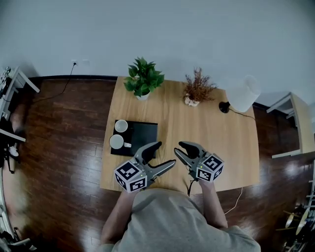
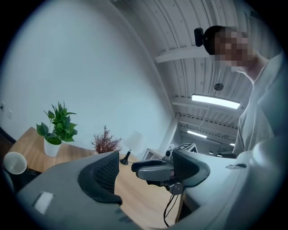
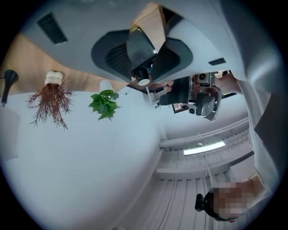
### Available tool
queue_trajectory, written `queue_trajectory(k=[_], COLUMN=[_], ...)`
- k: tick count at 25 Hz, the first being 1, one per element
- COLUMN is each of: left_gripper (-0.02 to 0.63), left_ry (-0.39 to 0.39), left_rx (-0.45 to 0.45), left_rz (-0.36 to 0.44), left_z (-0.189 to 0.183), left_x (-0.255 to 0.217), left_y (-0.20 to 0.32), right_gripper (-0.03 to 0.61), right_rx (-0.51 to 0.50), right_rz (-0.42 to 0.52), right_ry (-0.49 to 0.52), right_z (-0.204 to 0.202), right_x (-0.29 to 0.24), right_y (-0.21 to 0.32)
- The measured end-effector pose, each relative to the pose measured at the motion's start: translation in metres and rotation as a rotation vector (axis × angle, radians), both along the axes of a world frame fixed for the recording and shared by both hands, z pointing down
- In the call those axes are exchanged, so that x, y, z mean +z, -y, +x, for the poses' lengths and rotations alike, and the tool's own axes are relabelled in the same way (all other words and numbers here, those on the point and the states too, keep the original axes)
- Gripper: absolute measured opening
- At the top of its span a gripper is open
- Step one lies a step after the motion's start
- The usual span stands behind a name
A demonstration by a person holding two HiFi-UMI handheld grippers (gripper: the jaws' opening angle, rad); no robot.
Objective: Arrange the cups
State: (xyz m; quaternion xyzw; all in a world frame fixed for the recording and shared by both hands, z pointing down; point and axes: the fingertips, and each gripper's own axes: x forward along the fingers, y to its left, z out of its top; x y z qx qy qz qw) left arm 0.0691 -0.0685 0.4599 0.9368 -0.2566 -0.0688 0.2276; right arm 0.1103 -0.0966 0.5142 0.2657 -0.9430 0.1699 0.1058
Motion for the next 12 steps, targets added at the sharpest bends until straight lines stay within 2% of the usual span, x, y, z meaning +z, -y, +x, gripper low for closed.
queue_trajectory(k=[5,12], left_gripper=[0.360,0.360], left_ry=[-0.004,-0.028], left_rx=[0.104,0.165], left_rz=[-0.020,-0.025], left_z=[0.041,0.063], left_x=[0.004,-0.004], left_y=[-0.009,-0.016], right_gripper=[0.135,0.135], right_rx=[0.023,0.014], right_rz=[0.010,0.005], right_ry=[0.012,0.084], right_z=[0.020,0.039], right_x=[-0.010,-0.027], right_y=[-0.015,-0.031])
